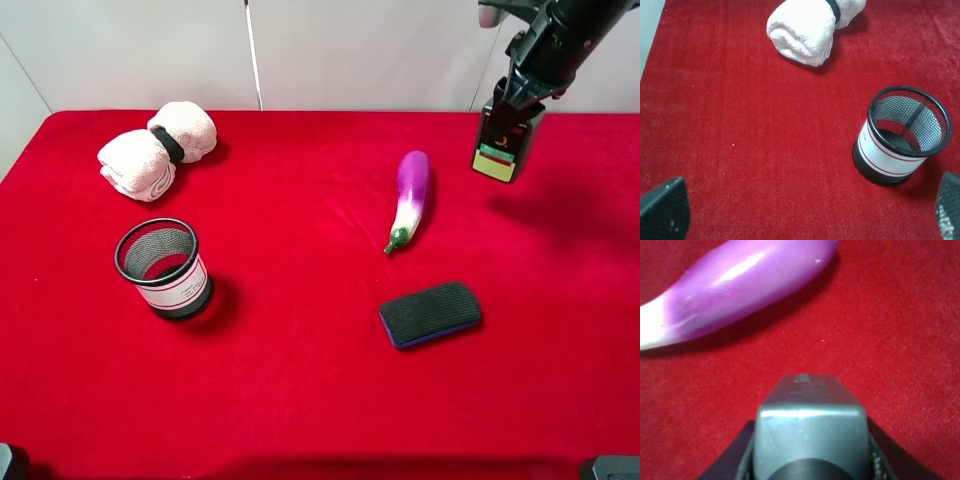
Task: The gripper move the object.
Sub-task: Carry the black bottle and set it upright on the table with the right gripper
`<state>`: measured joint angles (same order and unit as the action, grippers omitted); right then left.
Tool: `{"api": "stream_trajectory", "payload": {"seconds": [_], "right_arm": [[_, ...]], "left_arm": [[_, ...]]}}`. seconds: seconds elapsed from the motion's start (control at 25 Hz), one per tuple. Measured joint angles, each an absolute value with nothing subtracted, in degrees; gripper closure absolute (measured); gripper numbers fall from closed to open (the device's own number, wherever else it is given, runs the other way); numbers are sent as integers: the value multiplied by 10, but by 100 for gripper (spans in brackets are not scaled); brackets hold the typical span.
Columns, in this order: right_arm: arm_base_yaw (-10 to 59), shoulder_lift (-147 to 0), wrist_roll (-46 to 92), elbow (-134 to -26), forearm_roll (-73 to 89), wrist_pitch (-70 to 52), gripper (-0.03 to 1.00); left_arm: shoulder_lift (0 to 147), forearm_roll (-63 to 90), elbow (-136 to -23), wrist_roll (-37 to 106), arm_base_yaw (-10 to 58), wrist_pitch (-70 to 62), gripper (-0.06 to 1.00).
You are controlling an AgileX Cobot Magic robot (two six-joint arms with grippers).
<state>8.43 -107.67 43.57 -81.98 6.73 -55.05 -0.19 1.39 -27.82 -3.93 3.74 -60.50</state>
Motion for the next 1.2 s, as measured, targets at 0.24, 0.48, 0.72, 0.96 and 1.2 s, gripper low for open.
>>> {"api": "stream_trajectory", "payload": {"seconds": [0.24,0.48,0.72,0.96,1.2], "right_arm": [[63,-1077,436,-771,69,-493,68],[59,-1077,436,-761,69,-477,68],[58,-1077,436,-760,70,-471,68],[58,-1077,436,-758,76,-466,68],[58,-1077,424,-758,73,-450,68]], "left_arm": [[-2,14,-278,-39,37,-605,-4],[-2,14,-278,-39,37,-605,-4],[-2,14,-278,-39,37,-605,-4],[-2,14,-278,-39,37,-605,-4],[-2,14,-278,-39,37,-605,-4]]}}
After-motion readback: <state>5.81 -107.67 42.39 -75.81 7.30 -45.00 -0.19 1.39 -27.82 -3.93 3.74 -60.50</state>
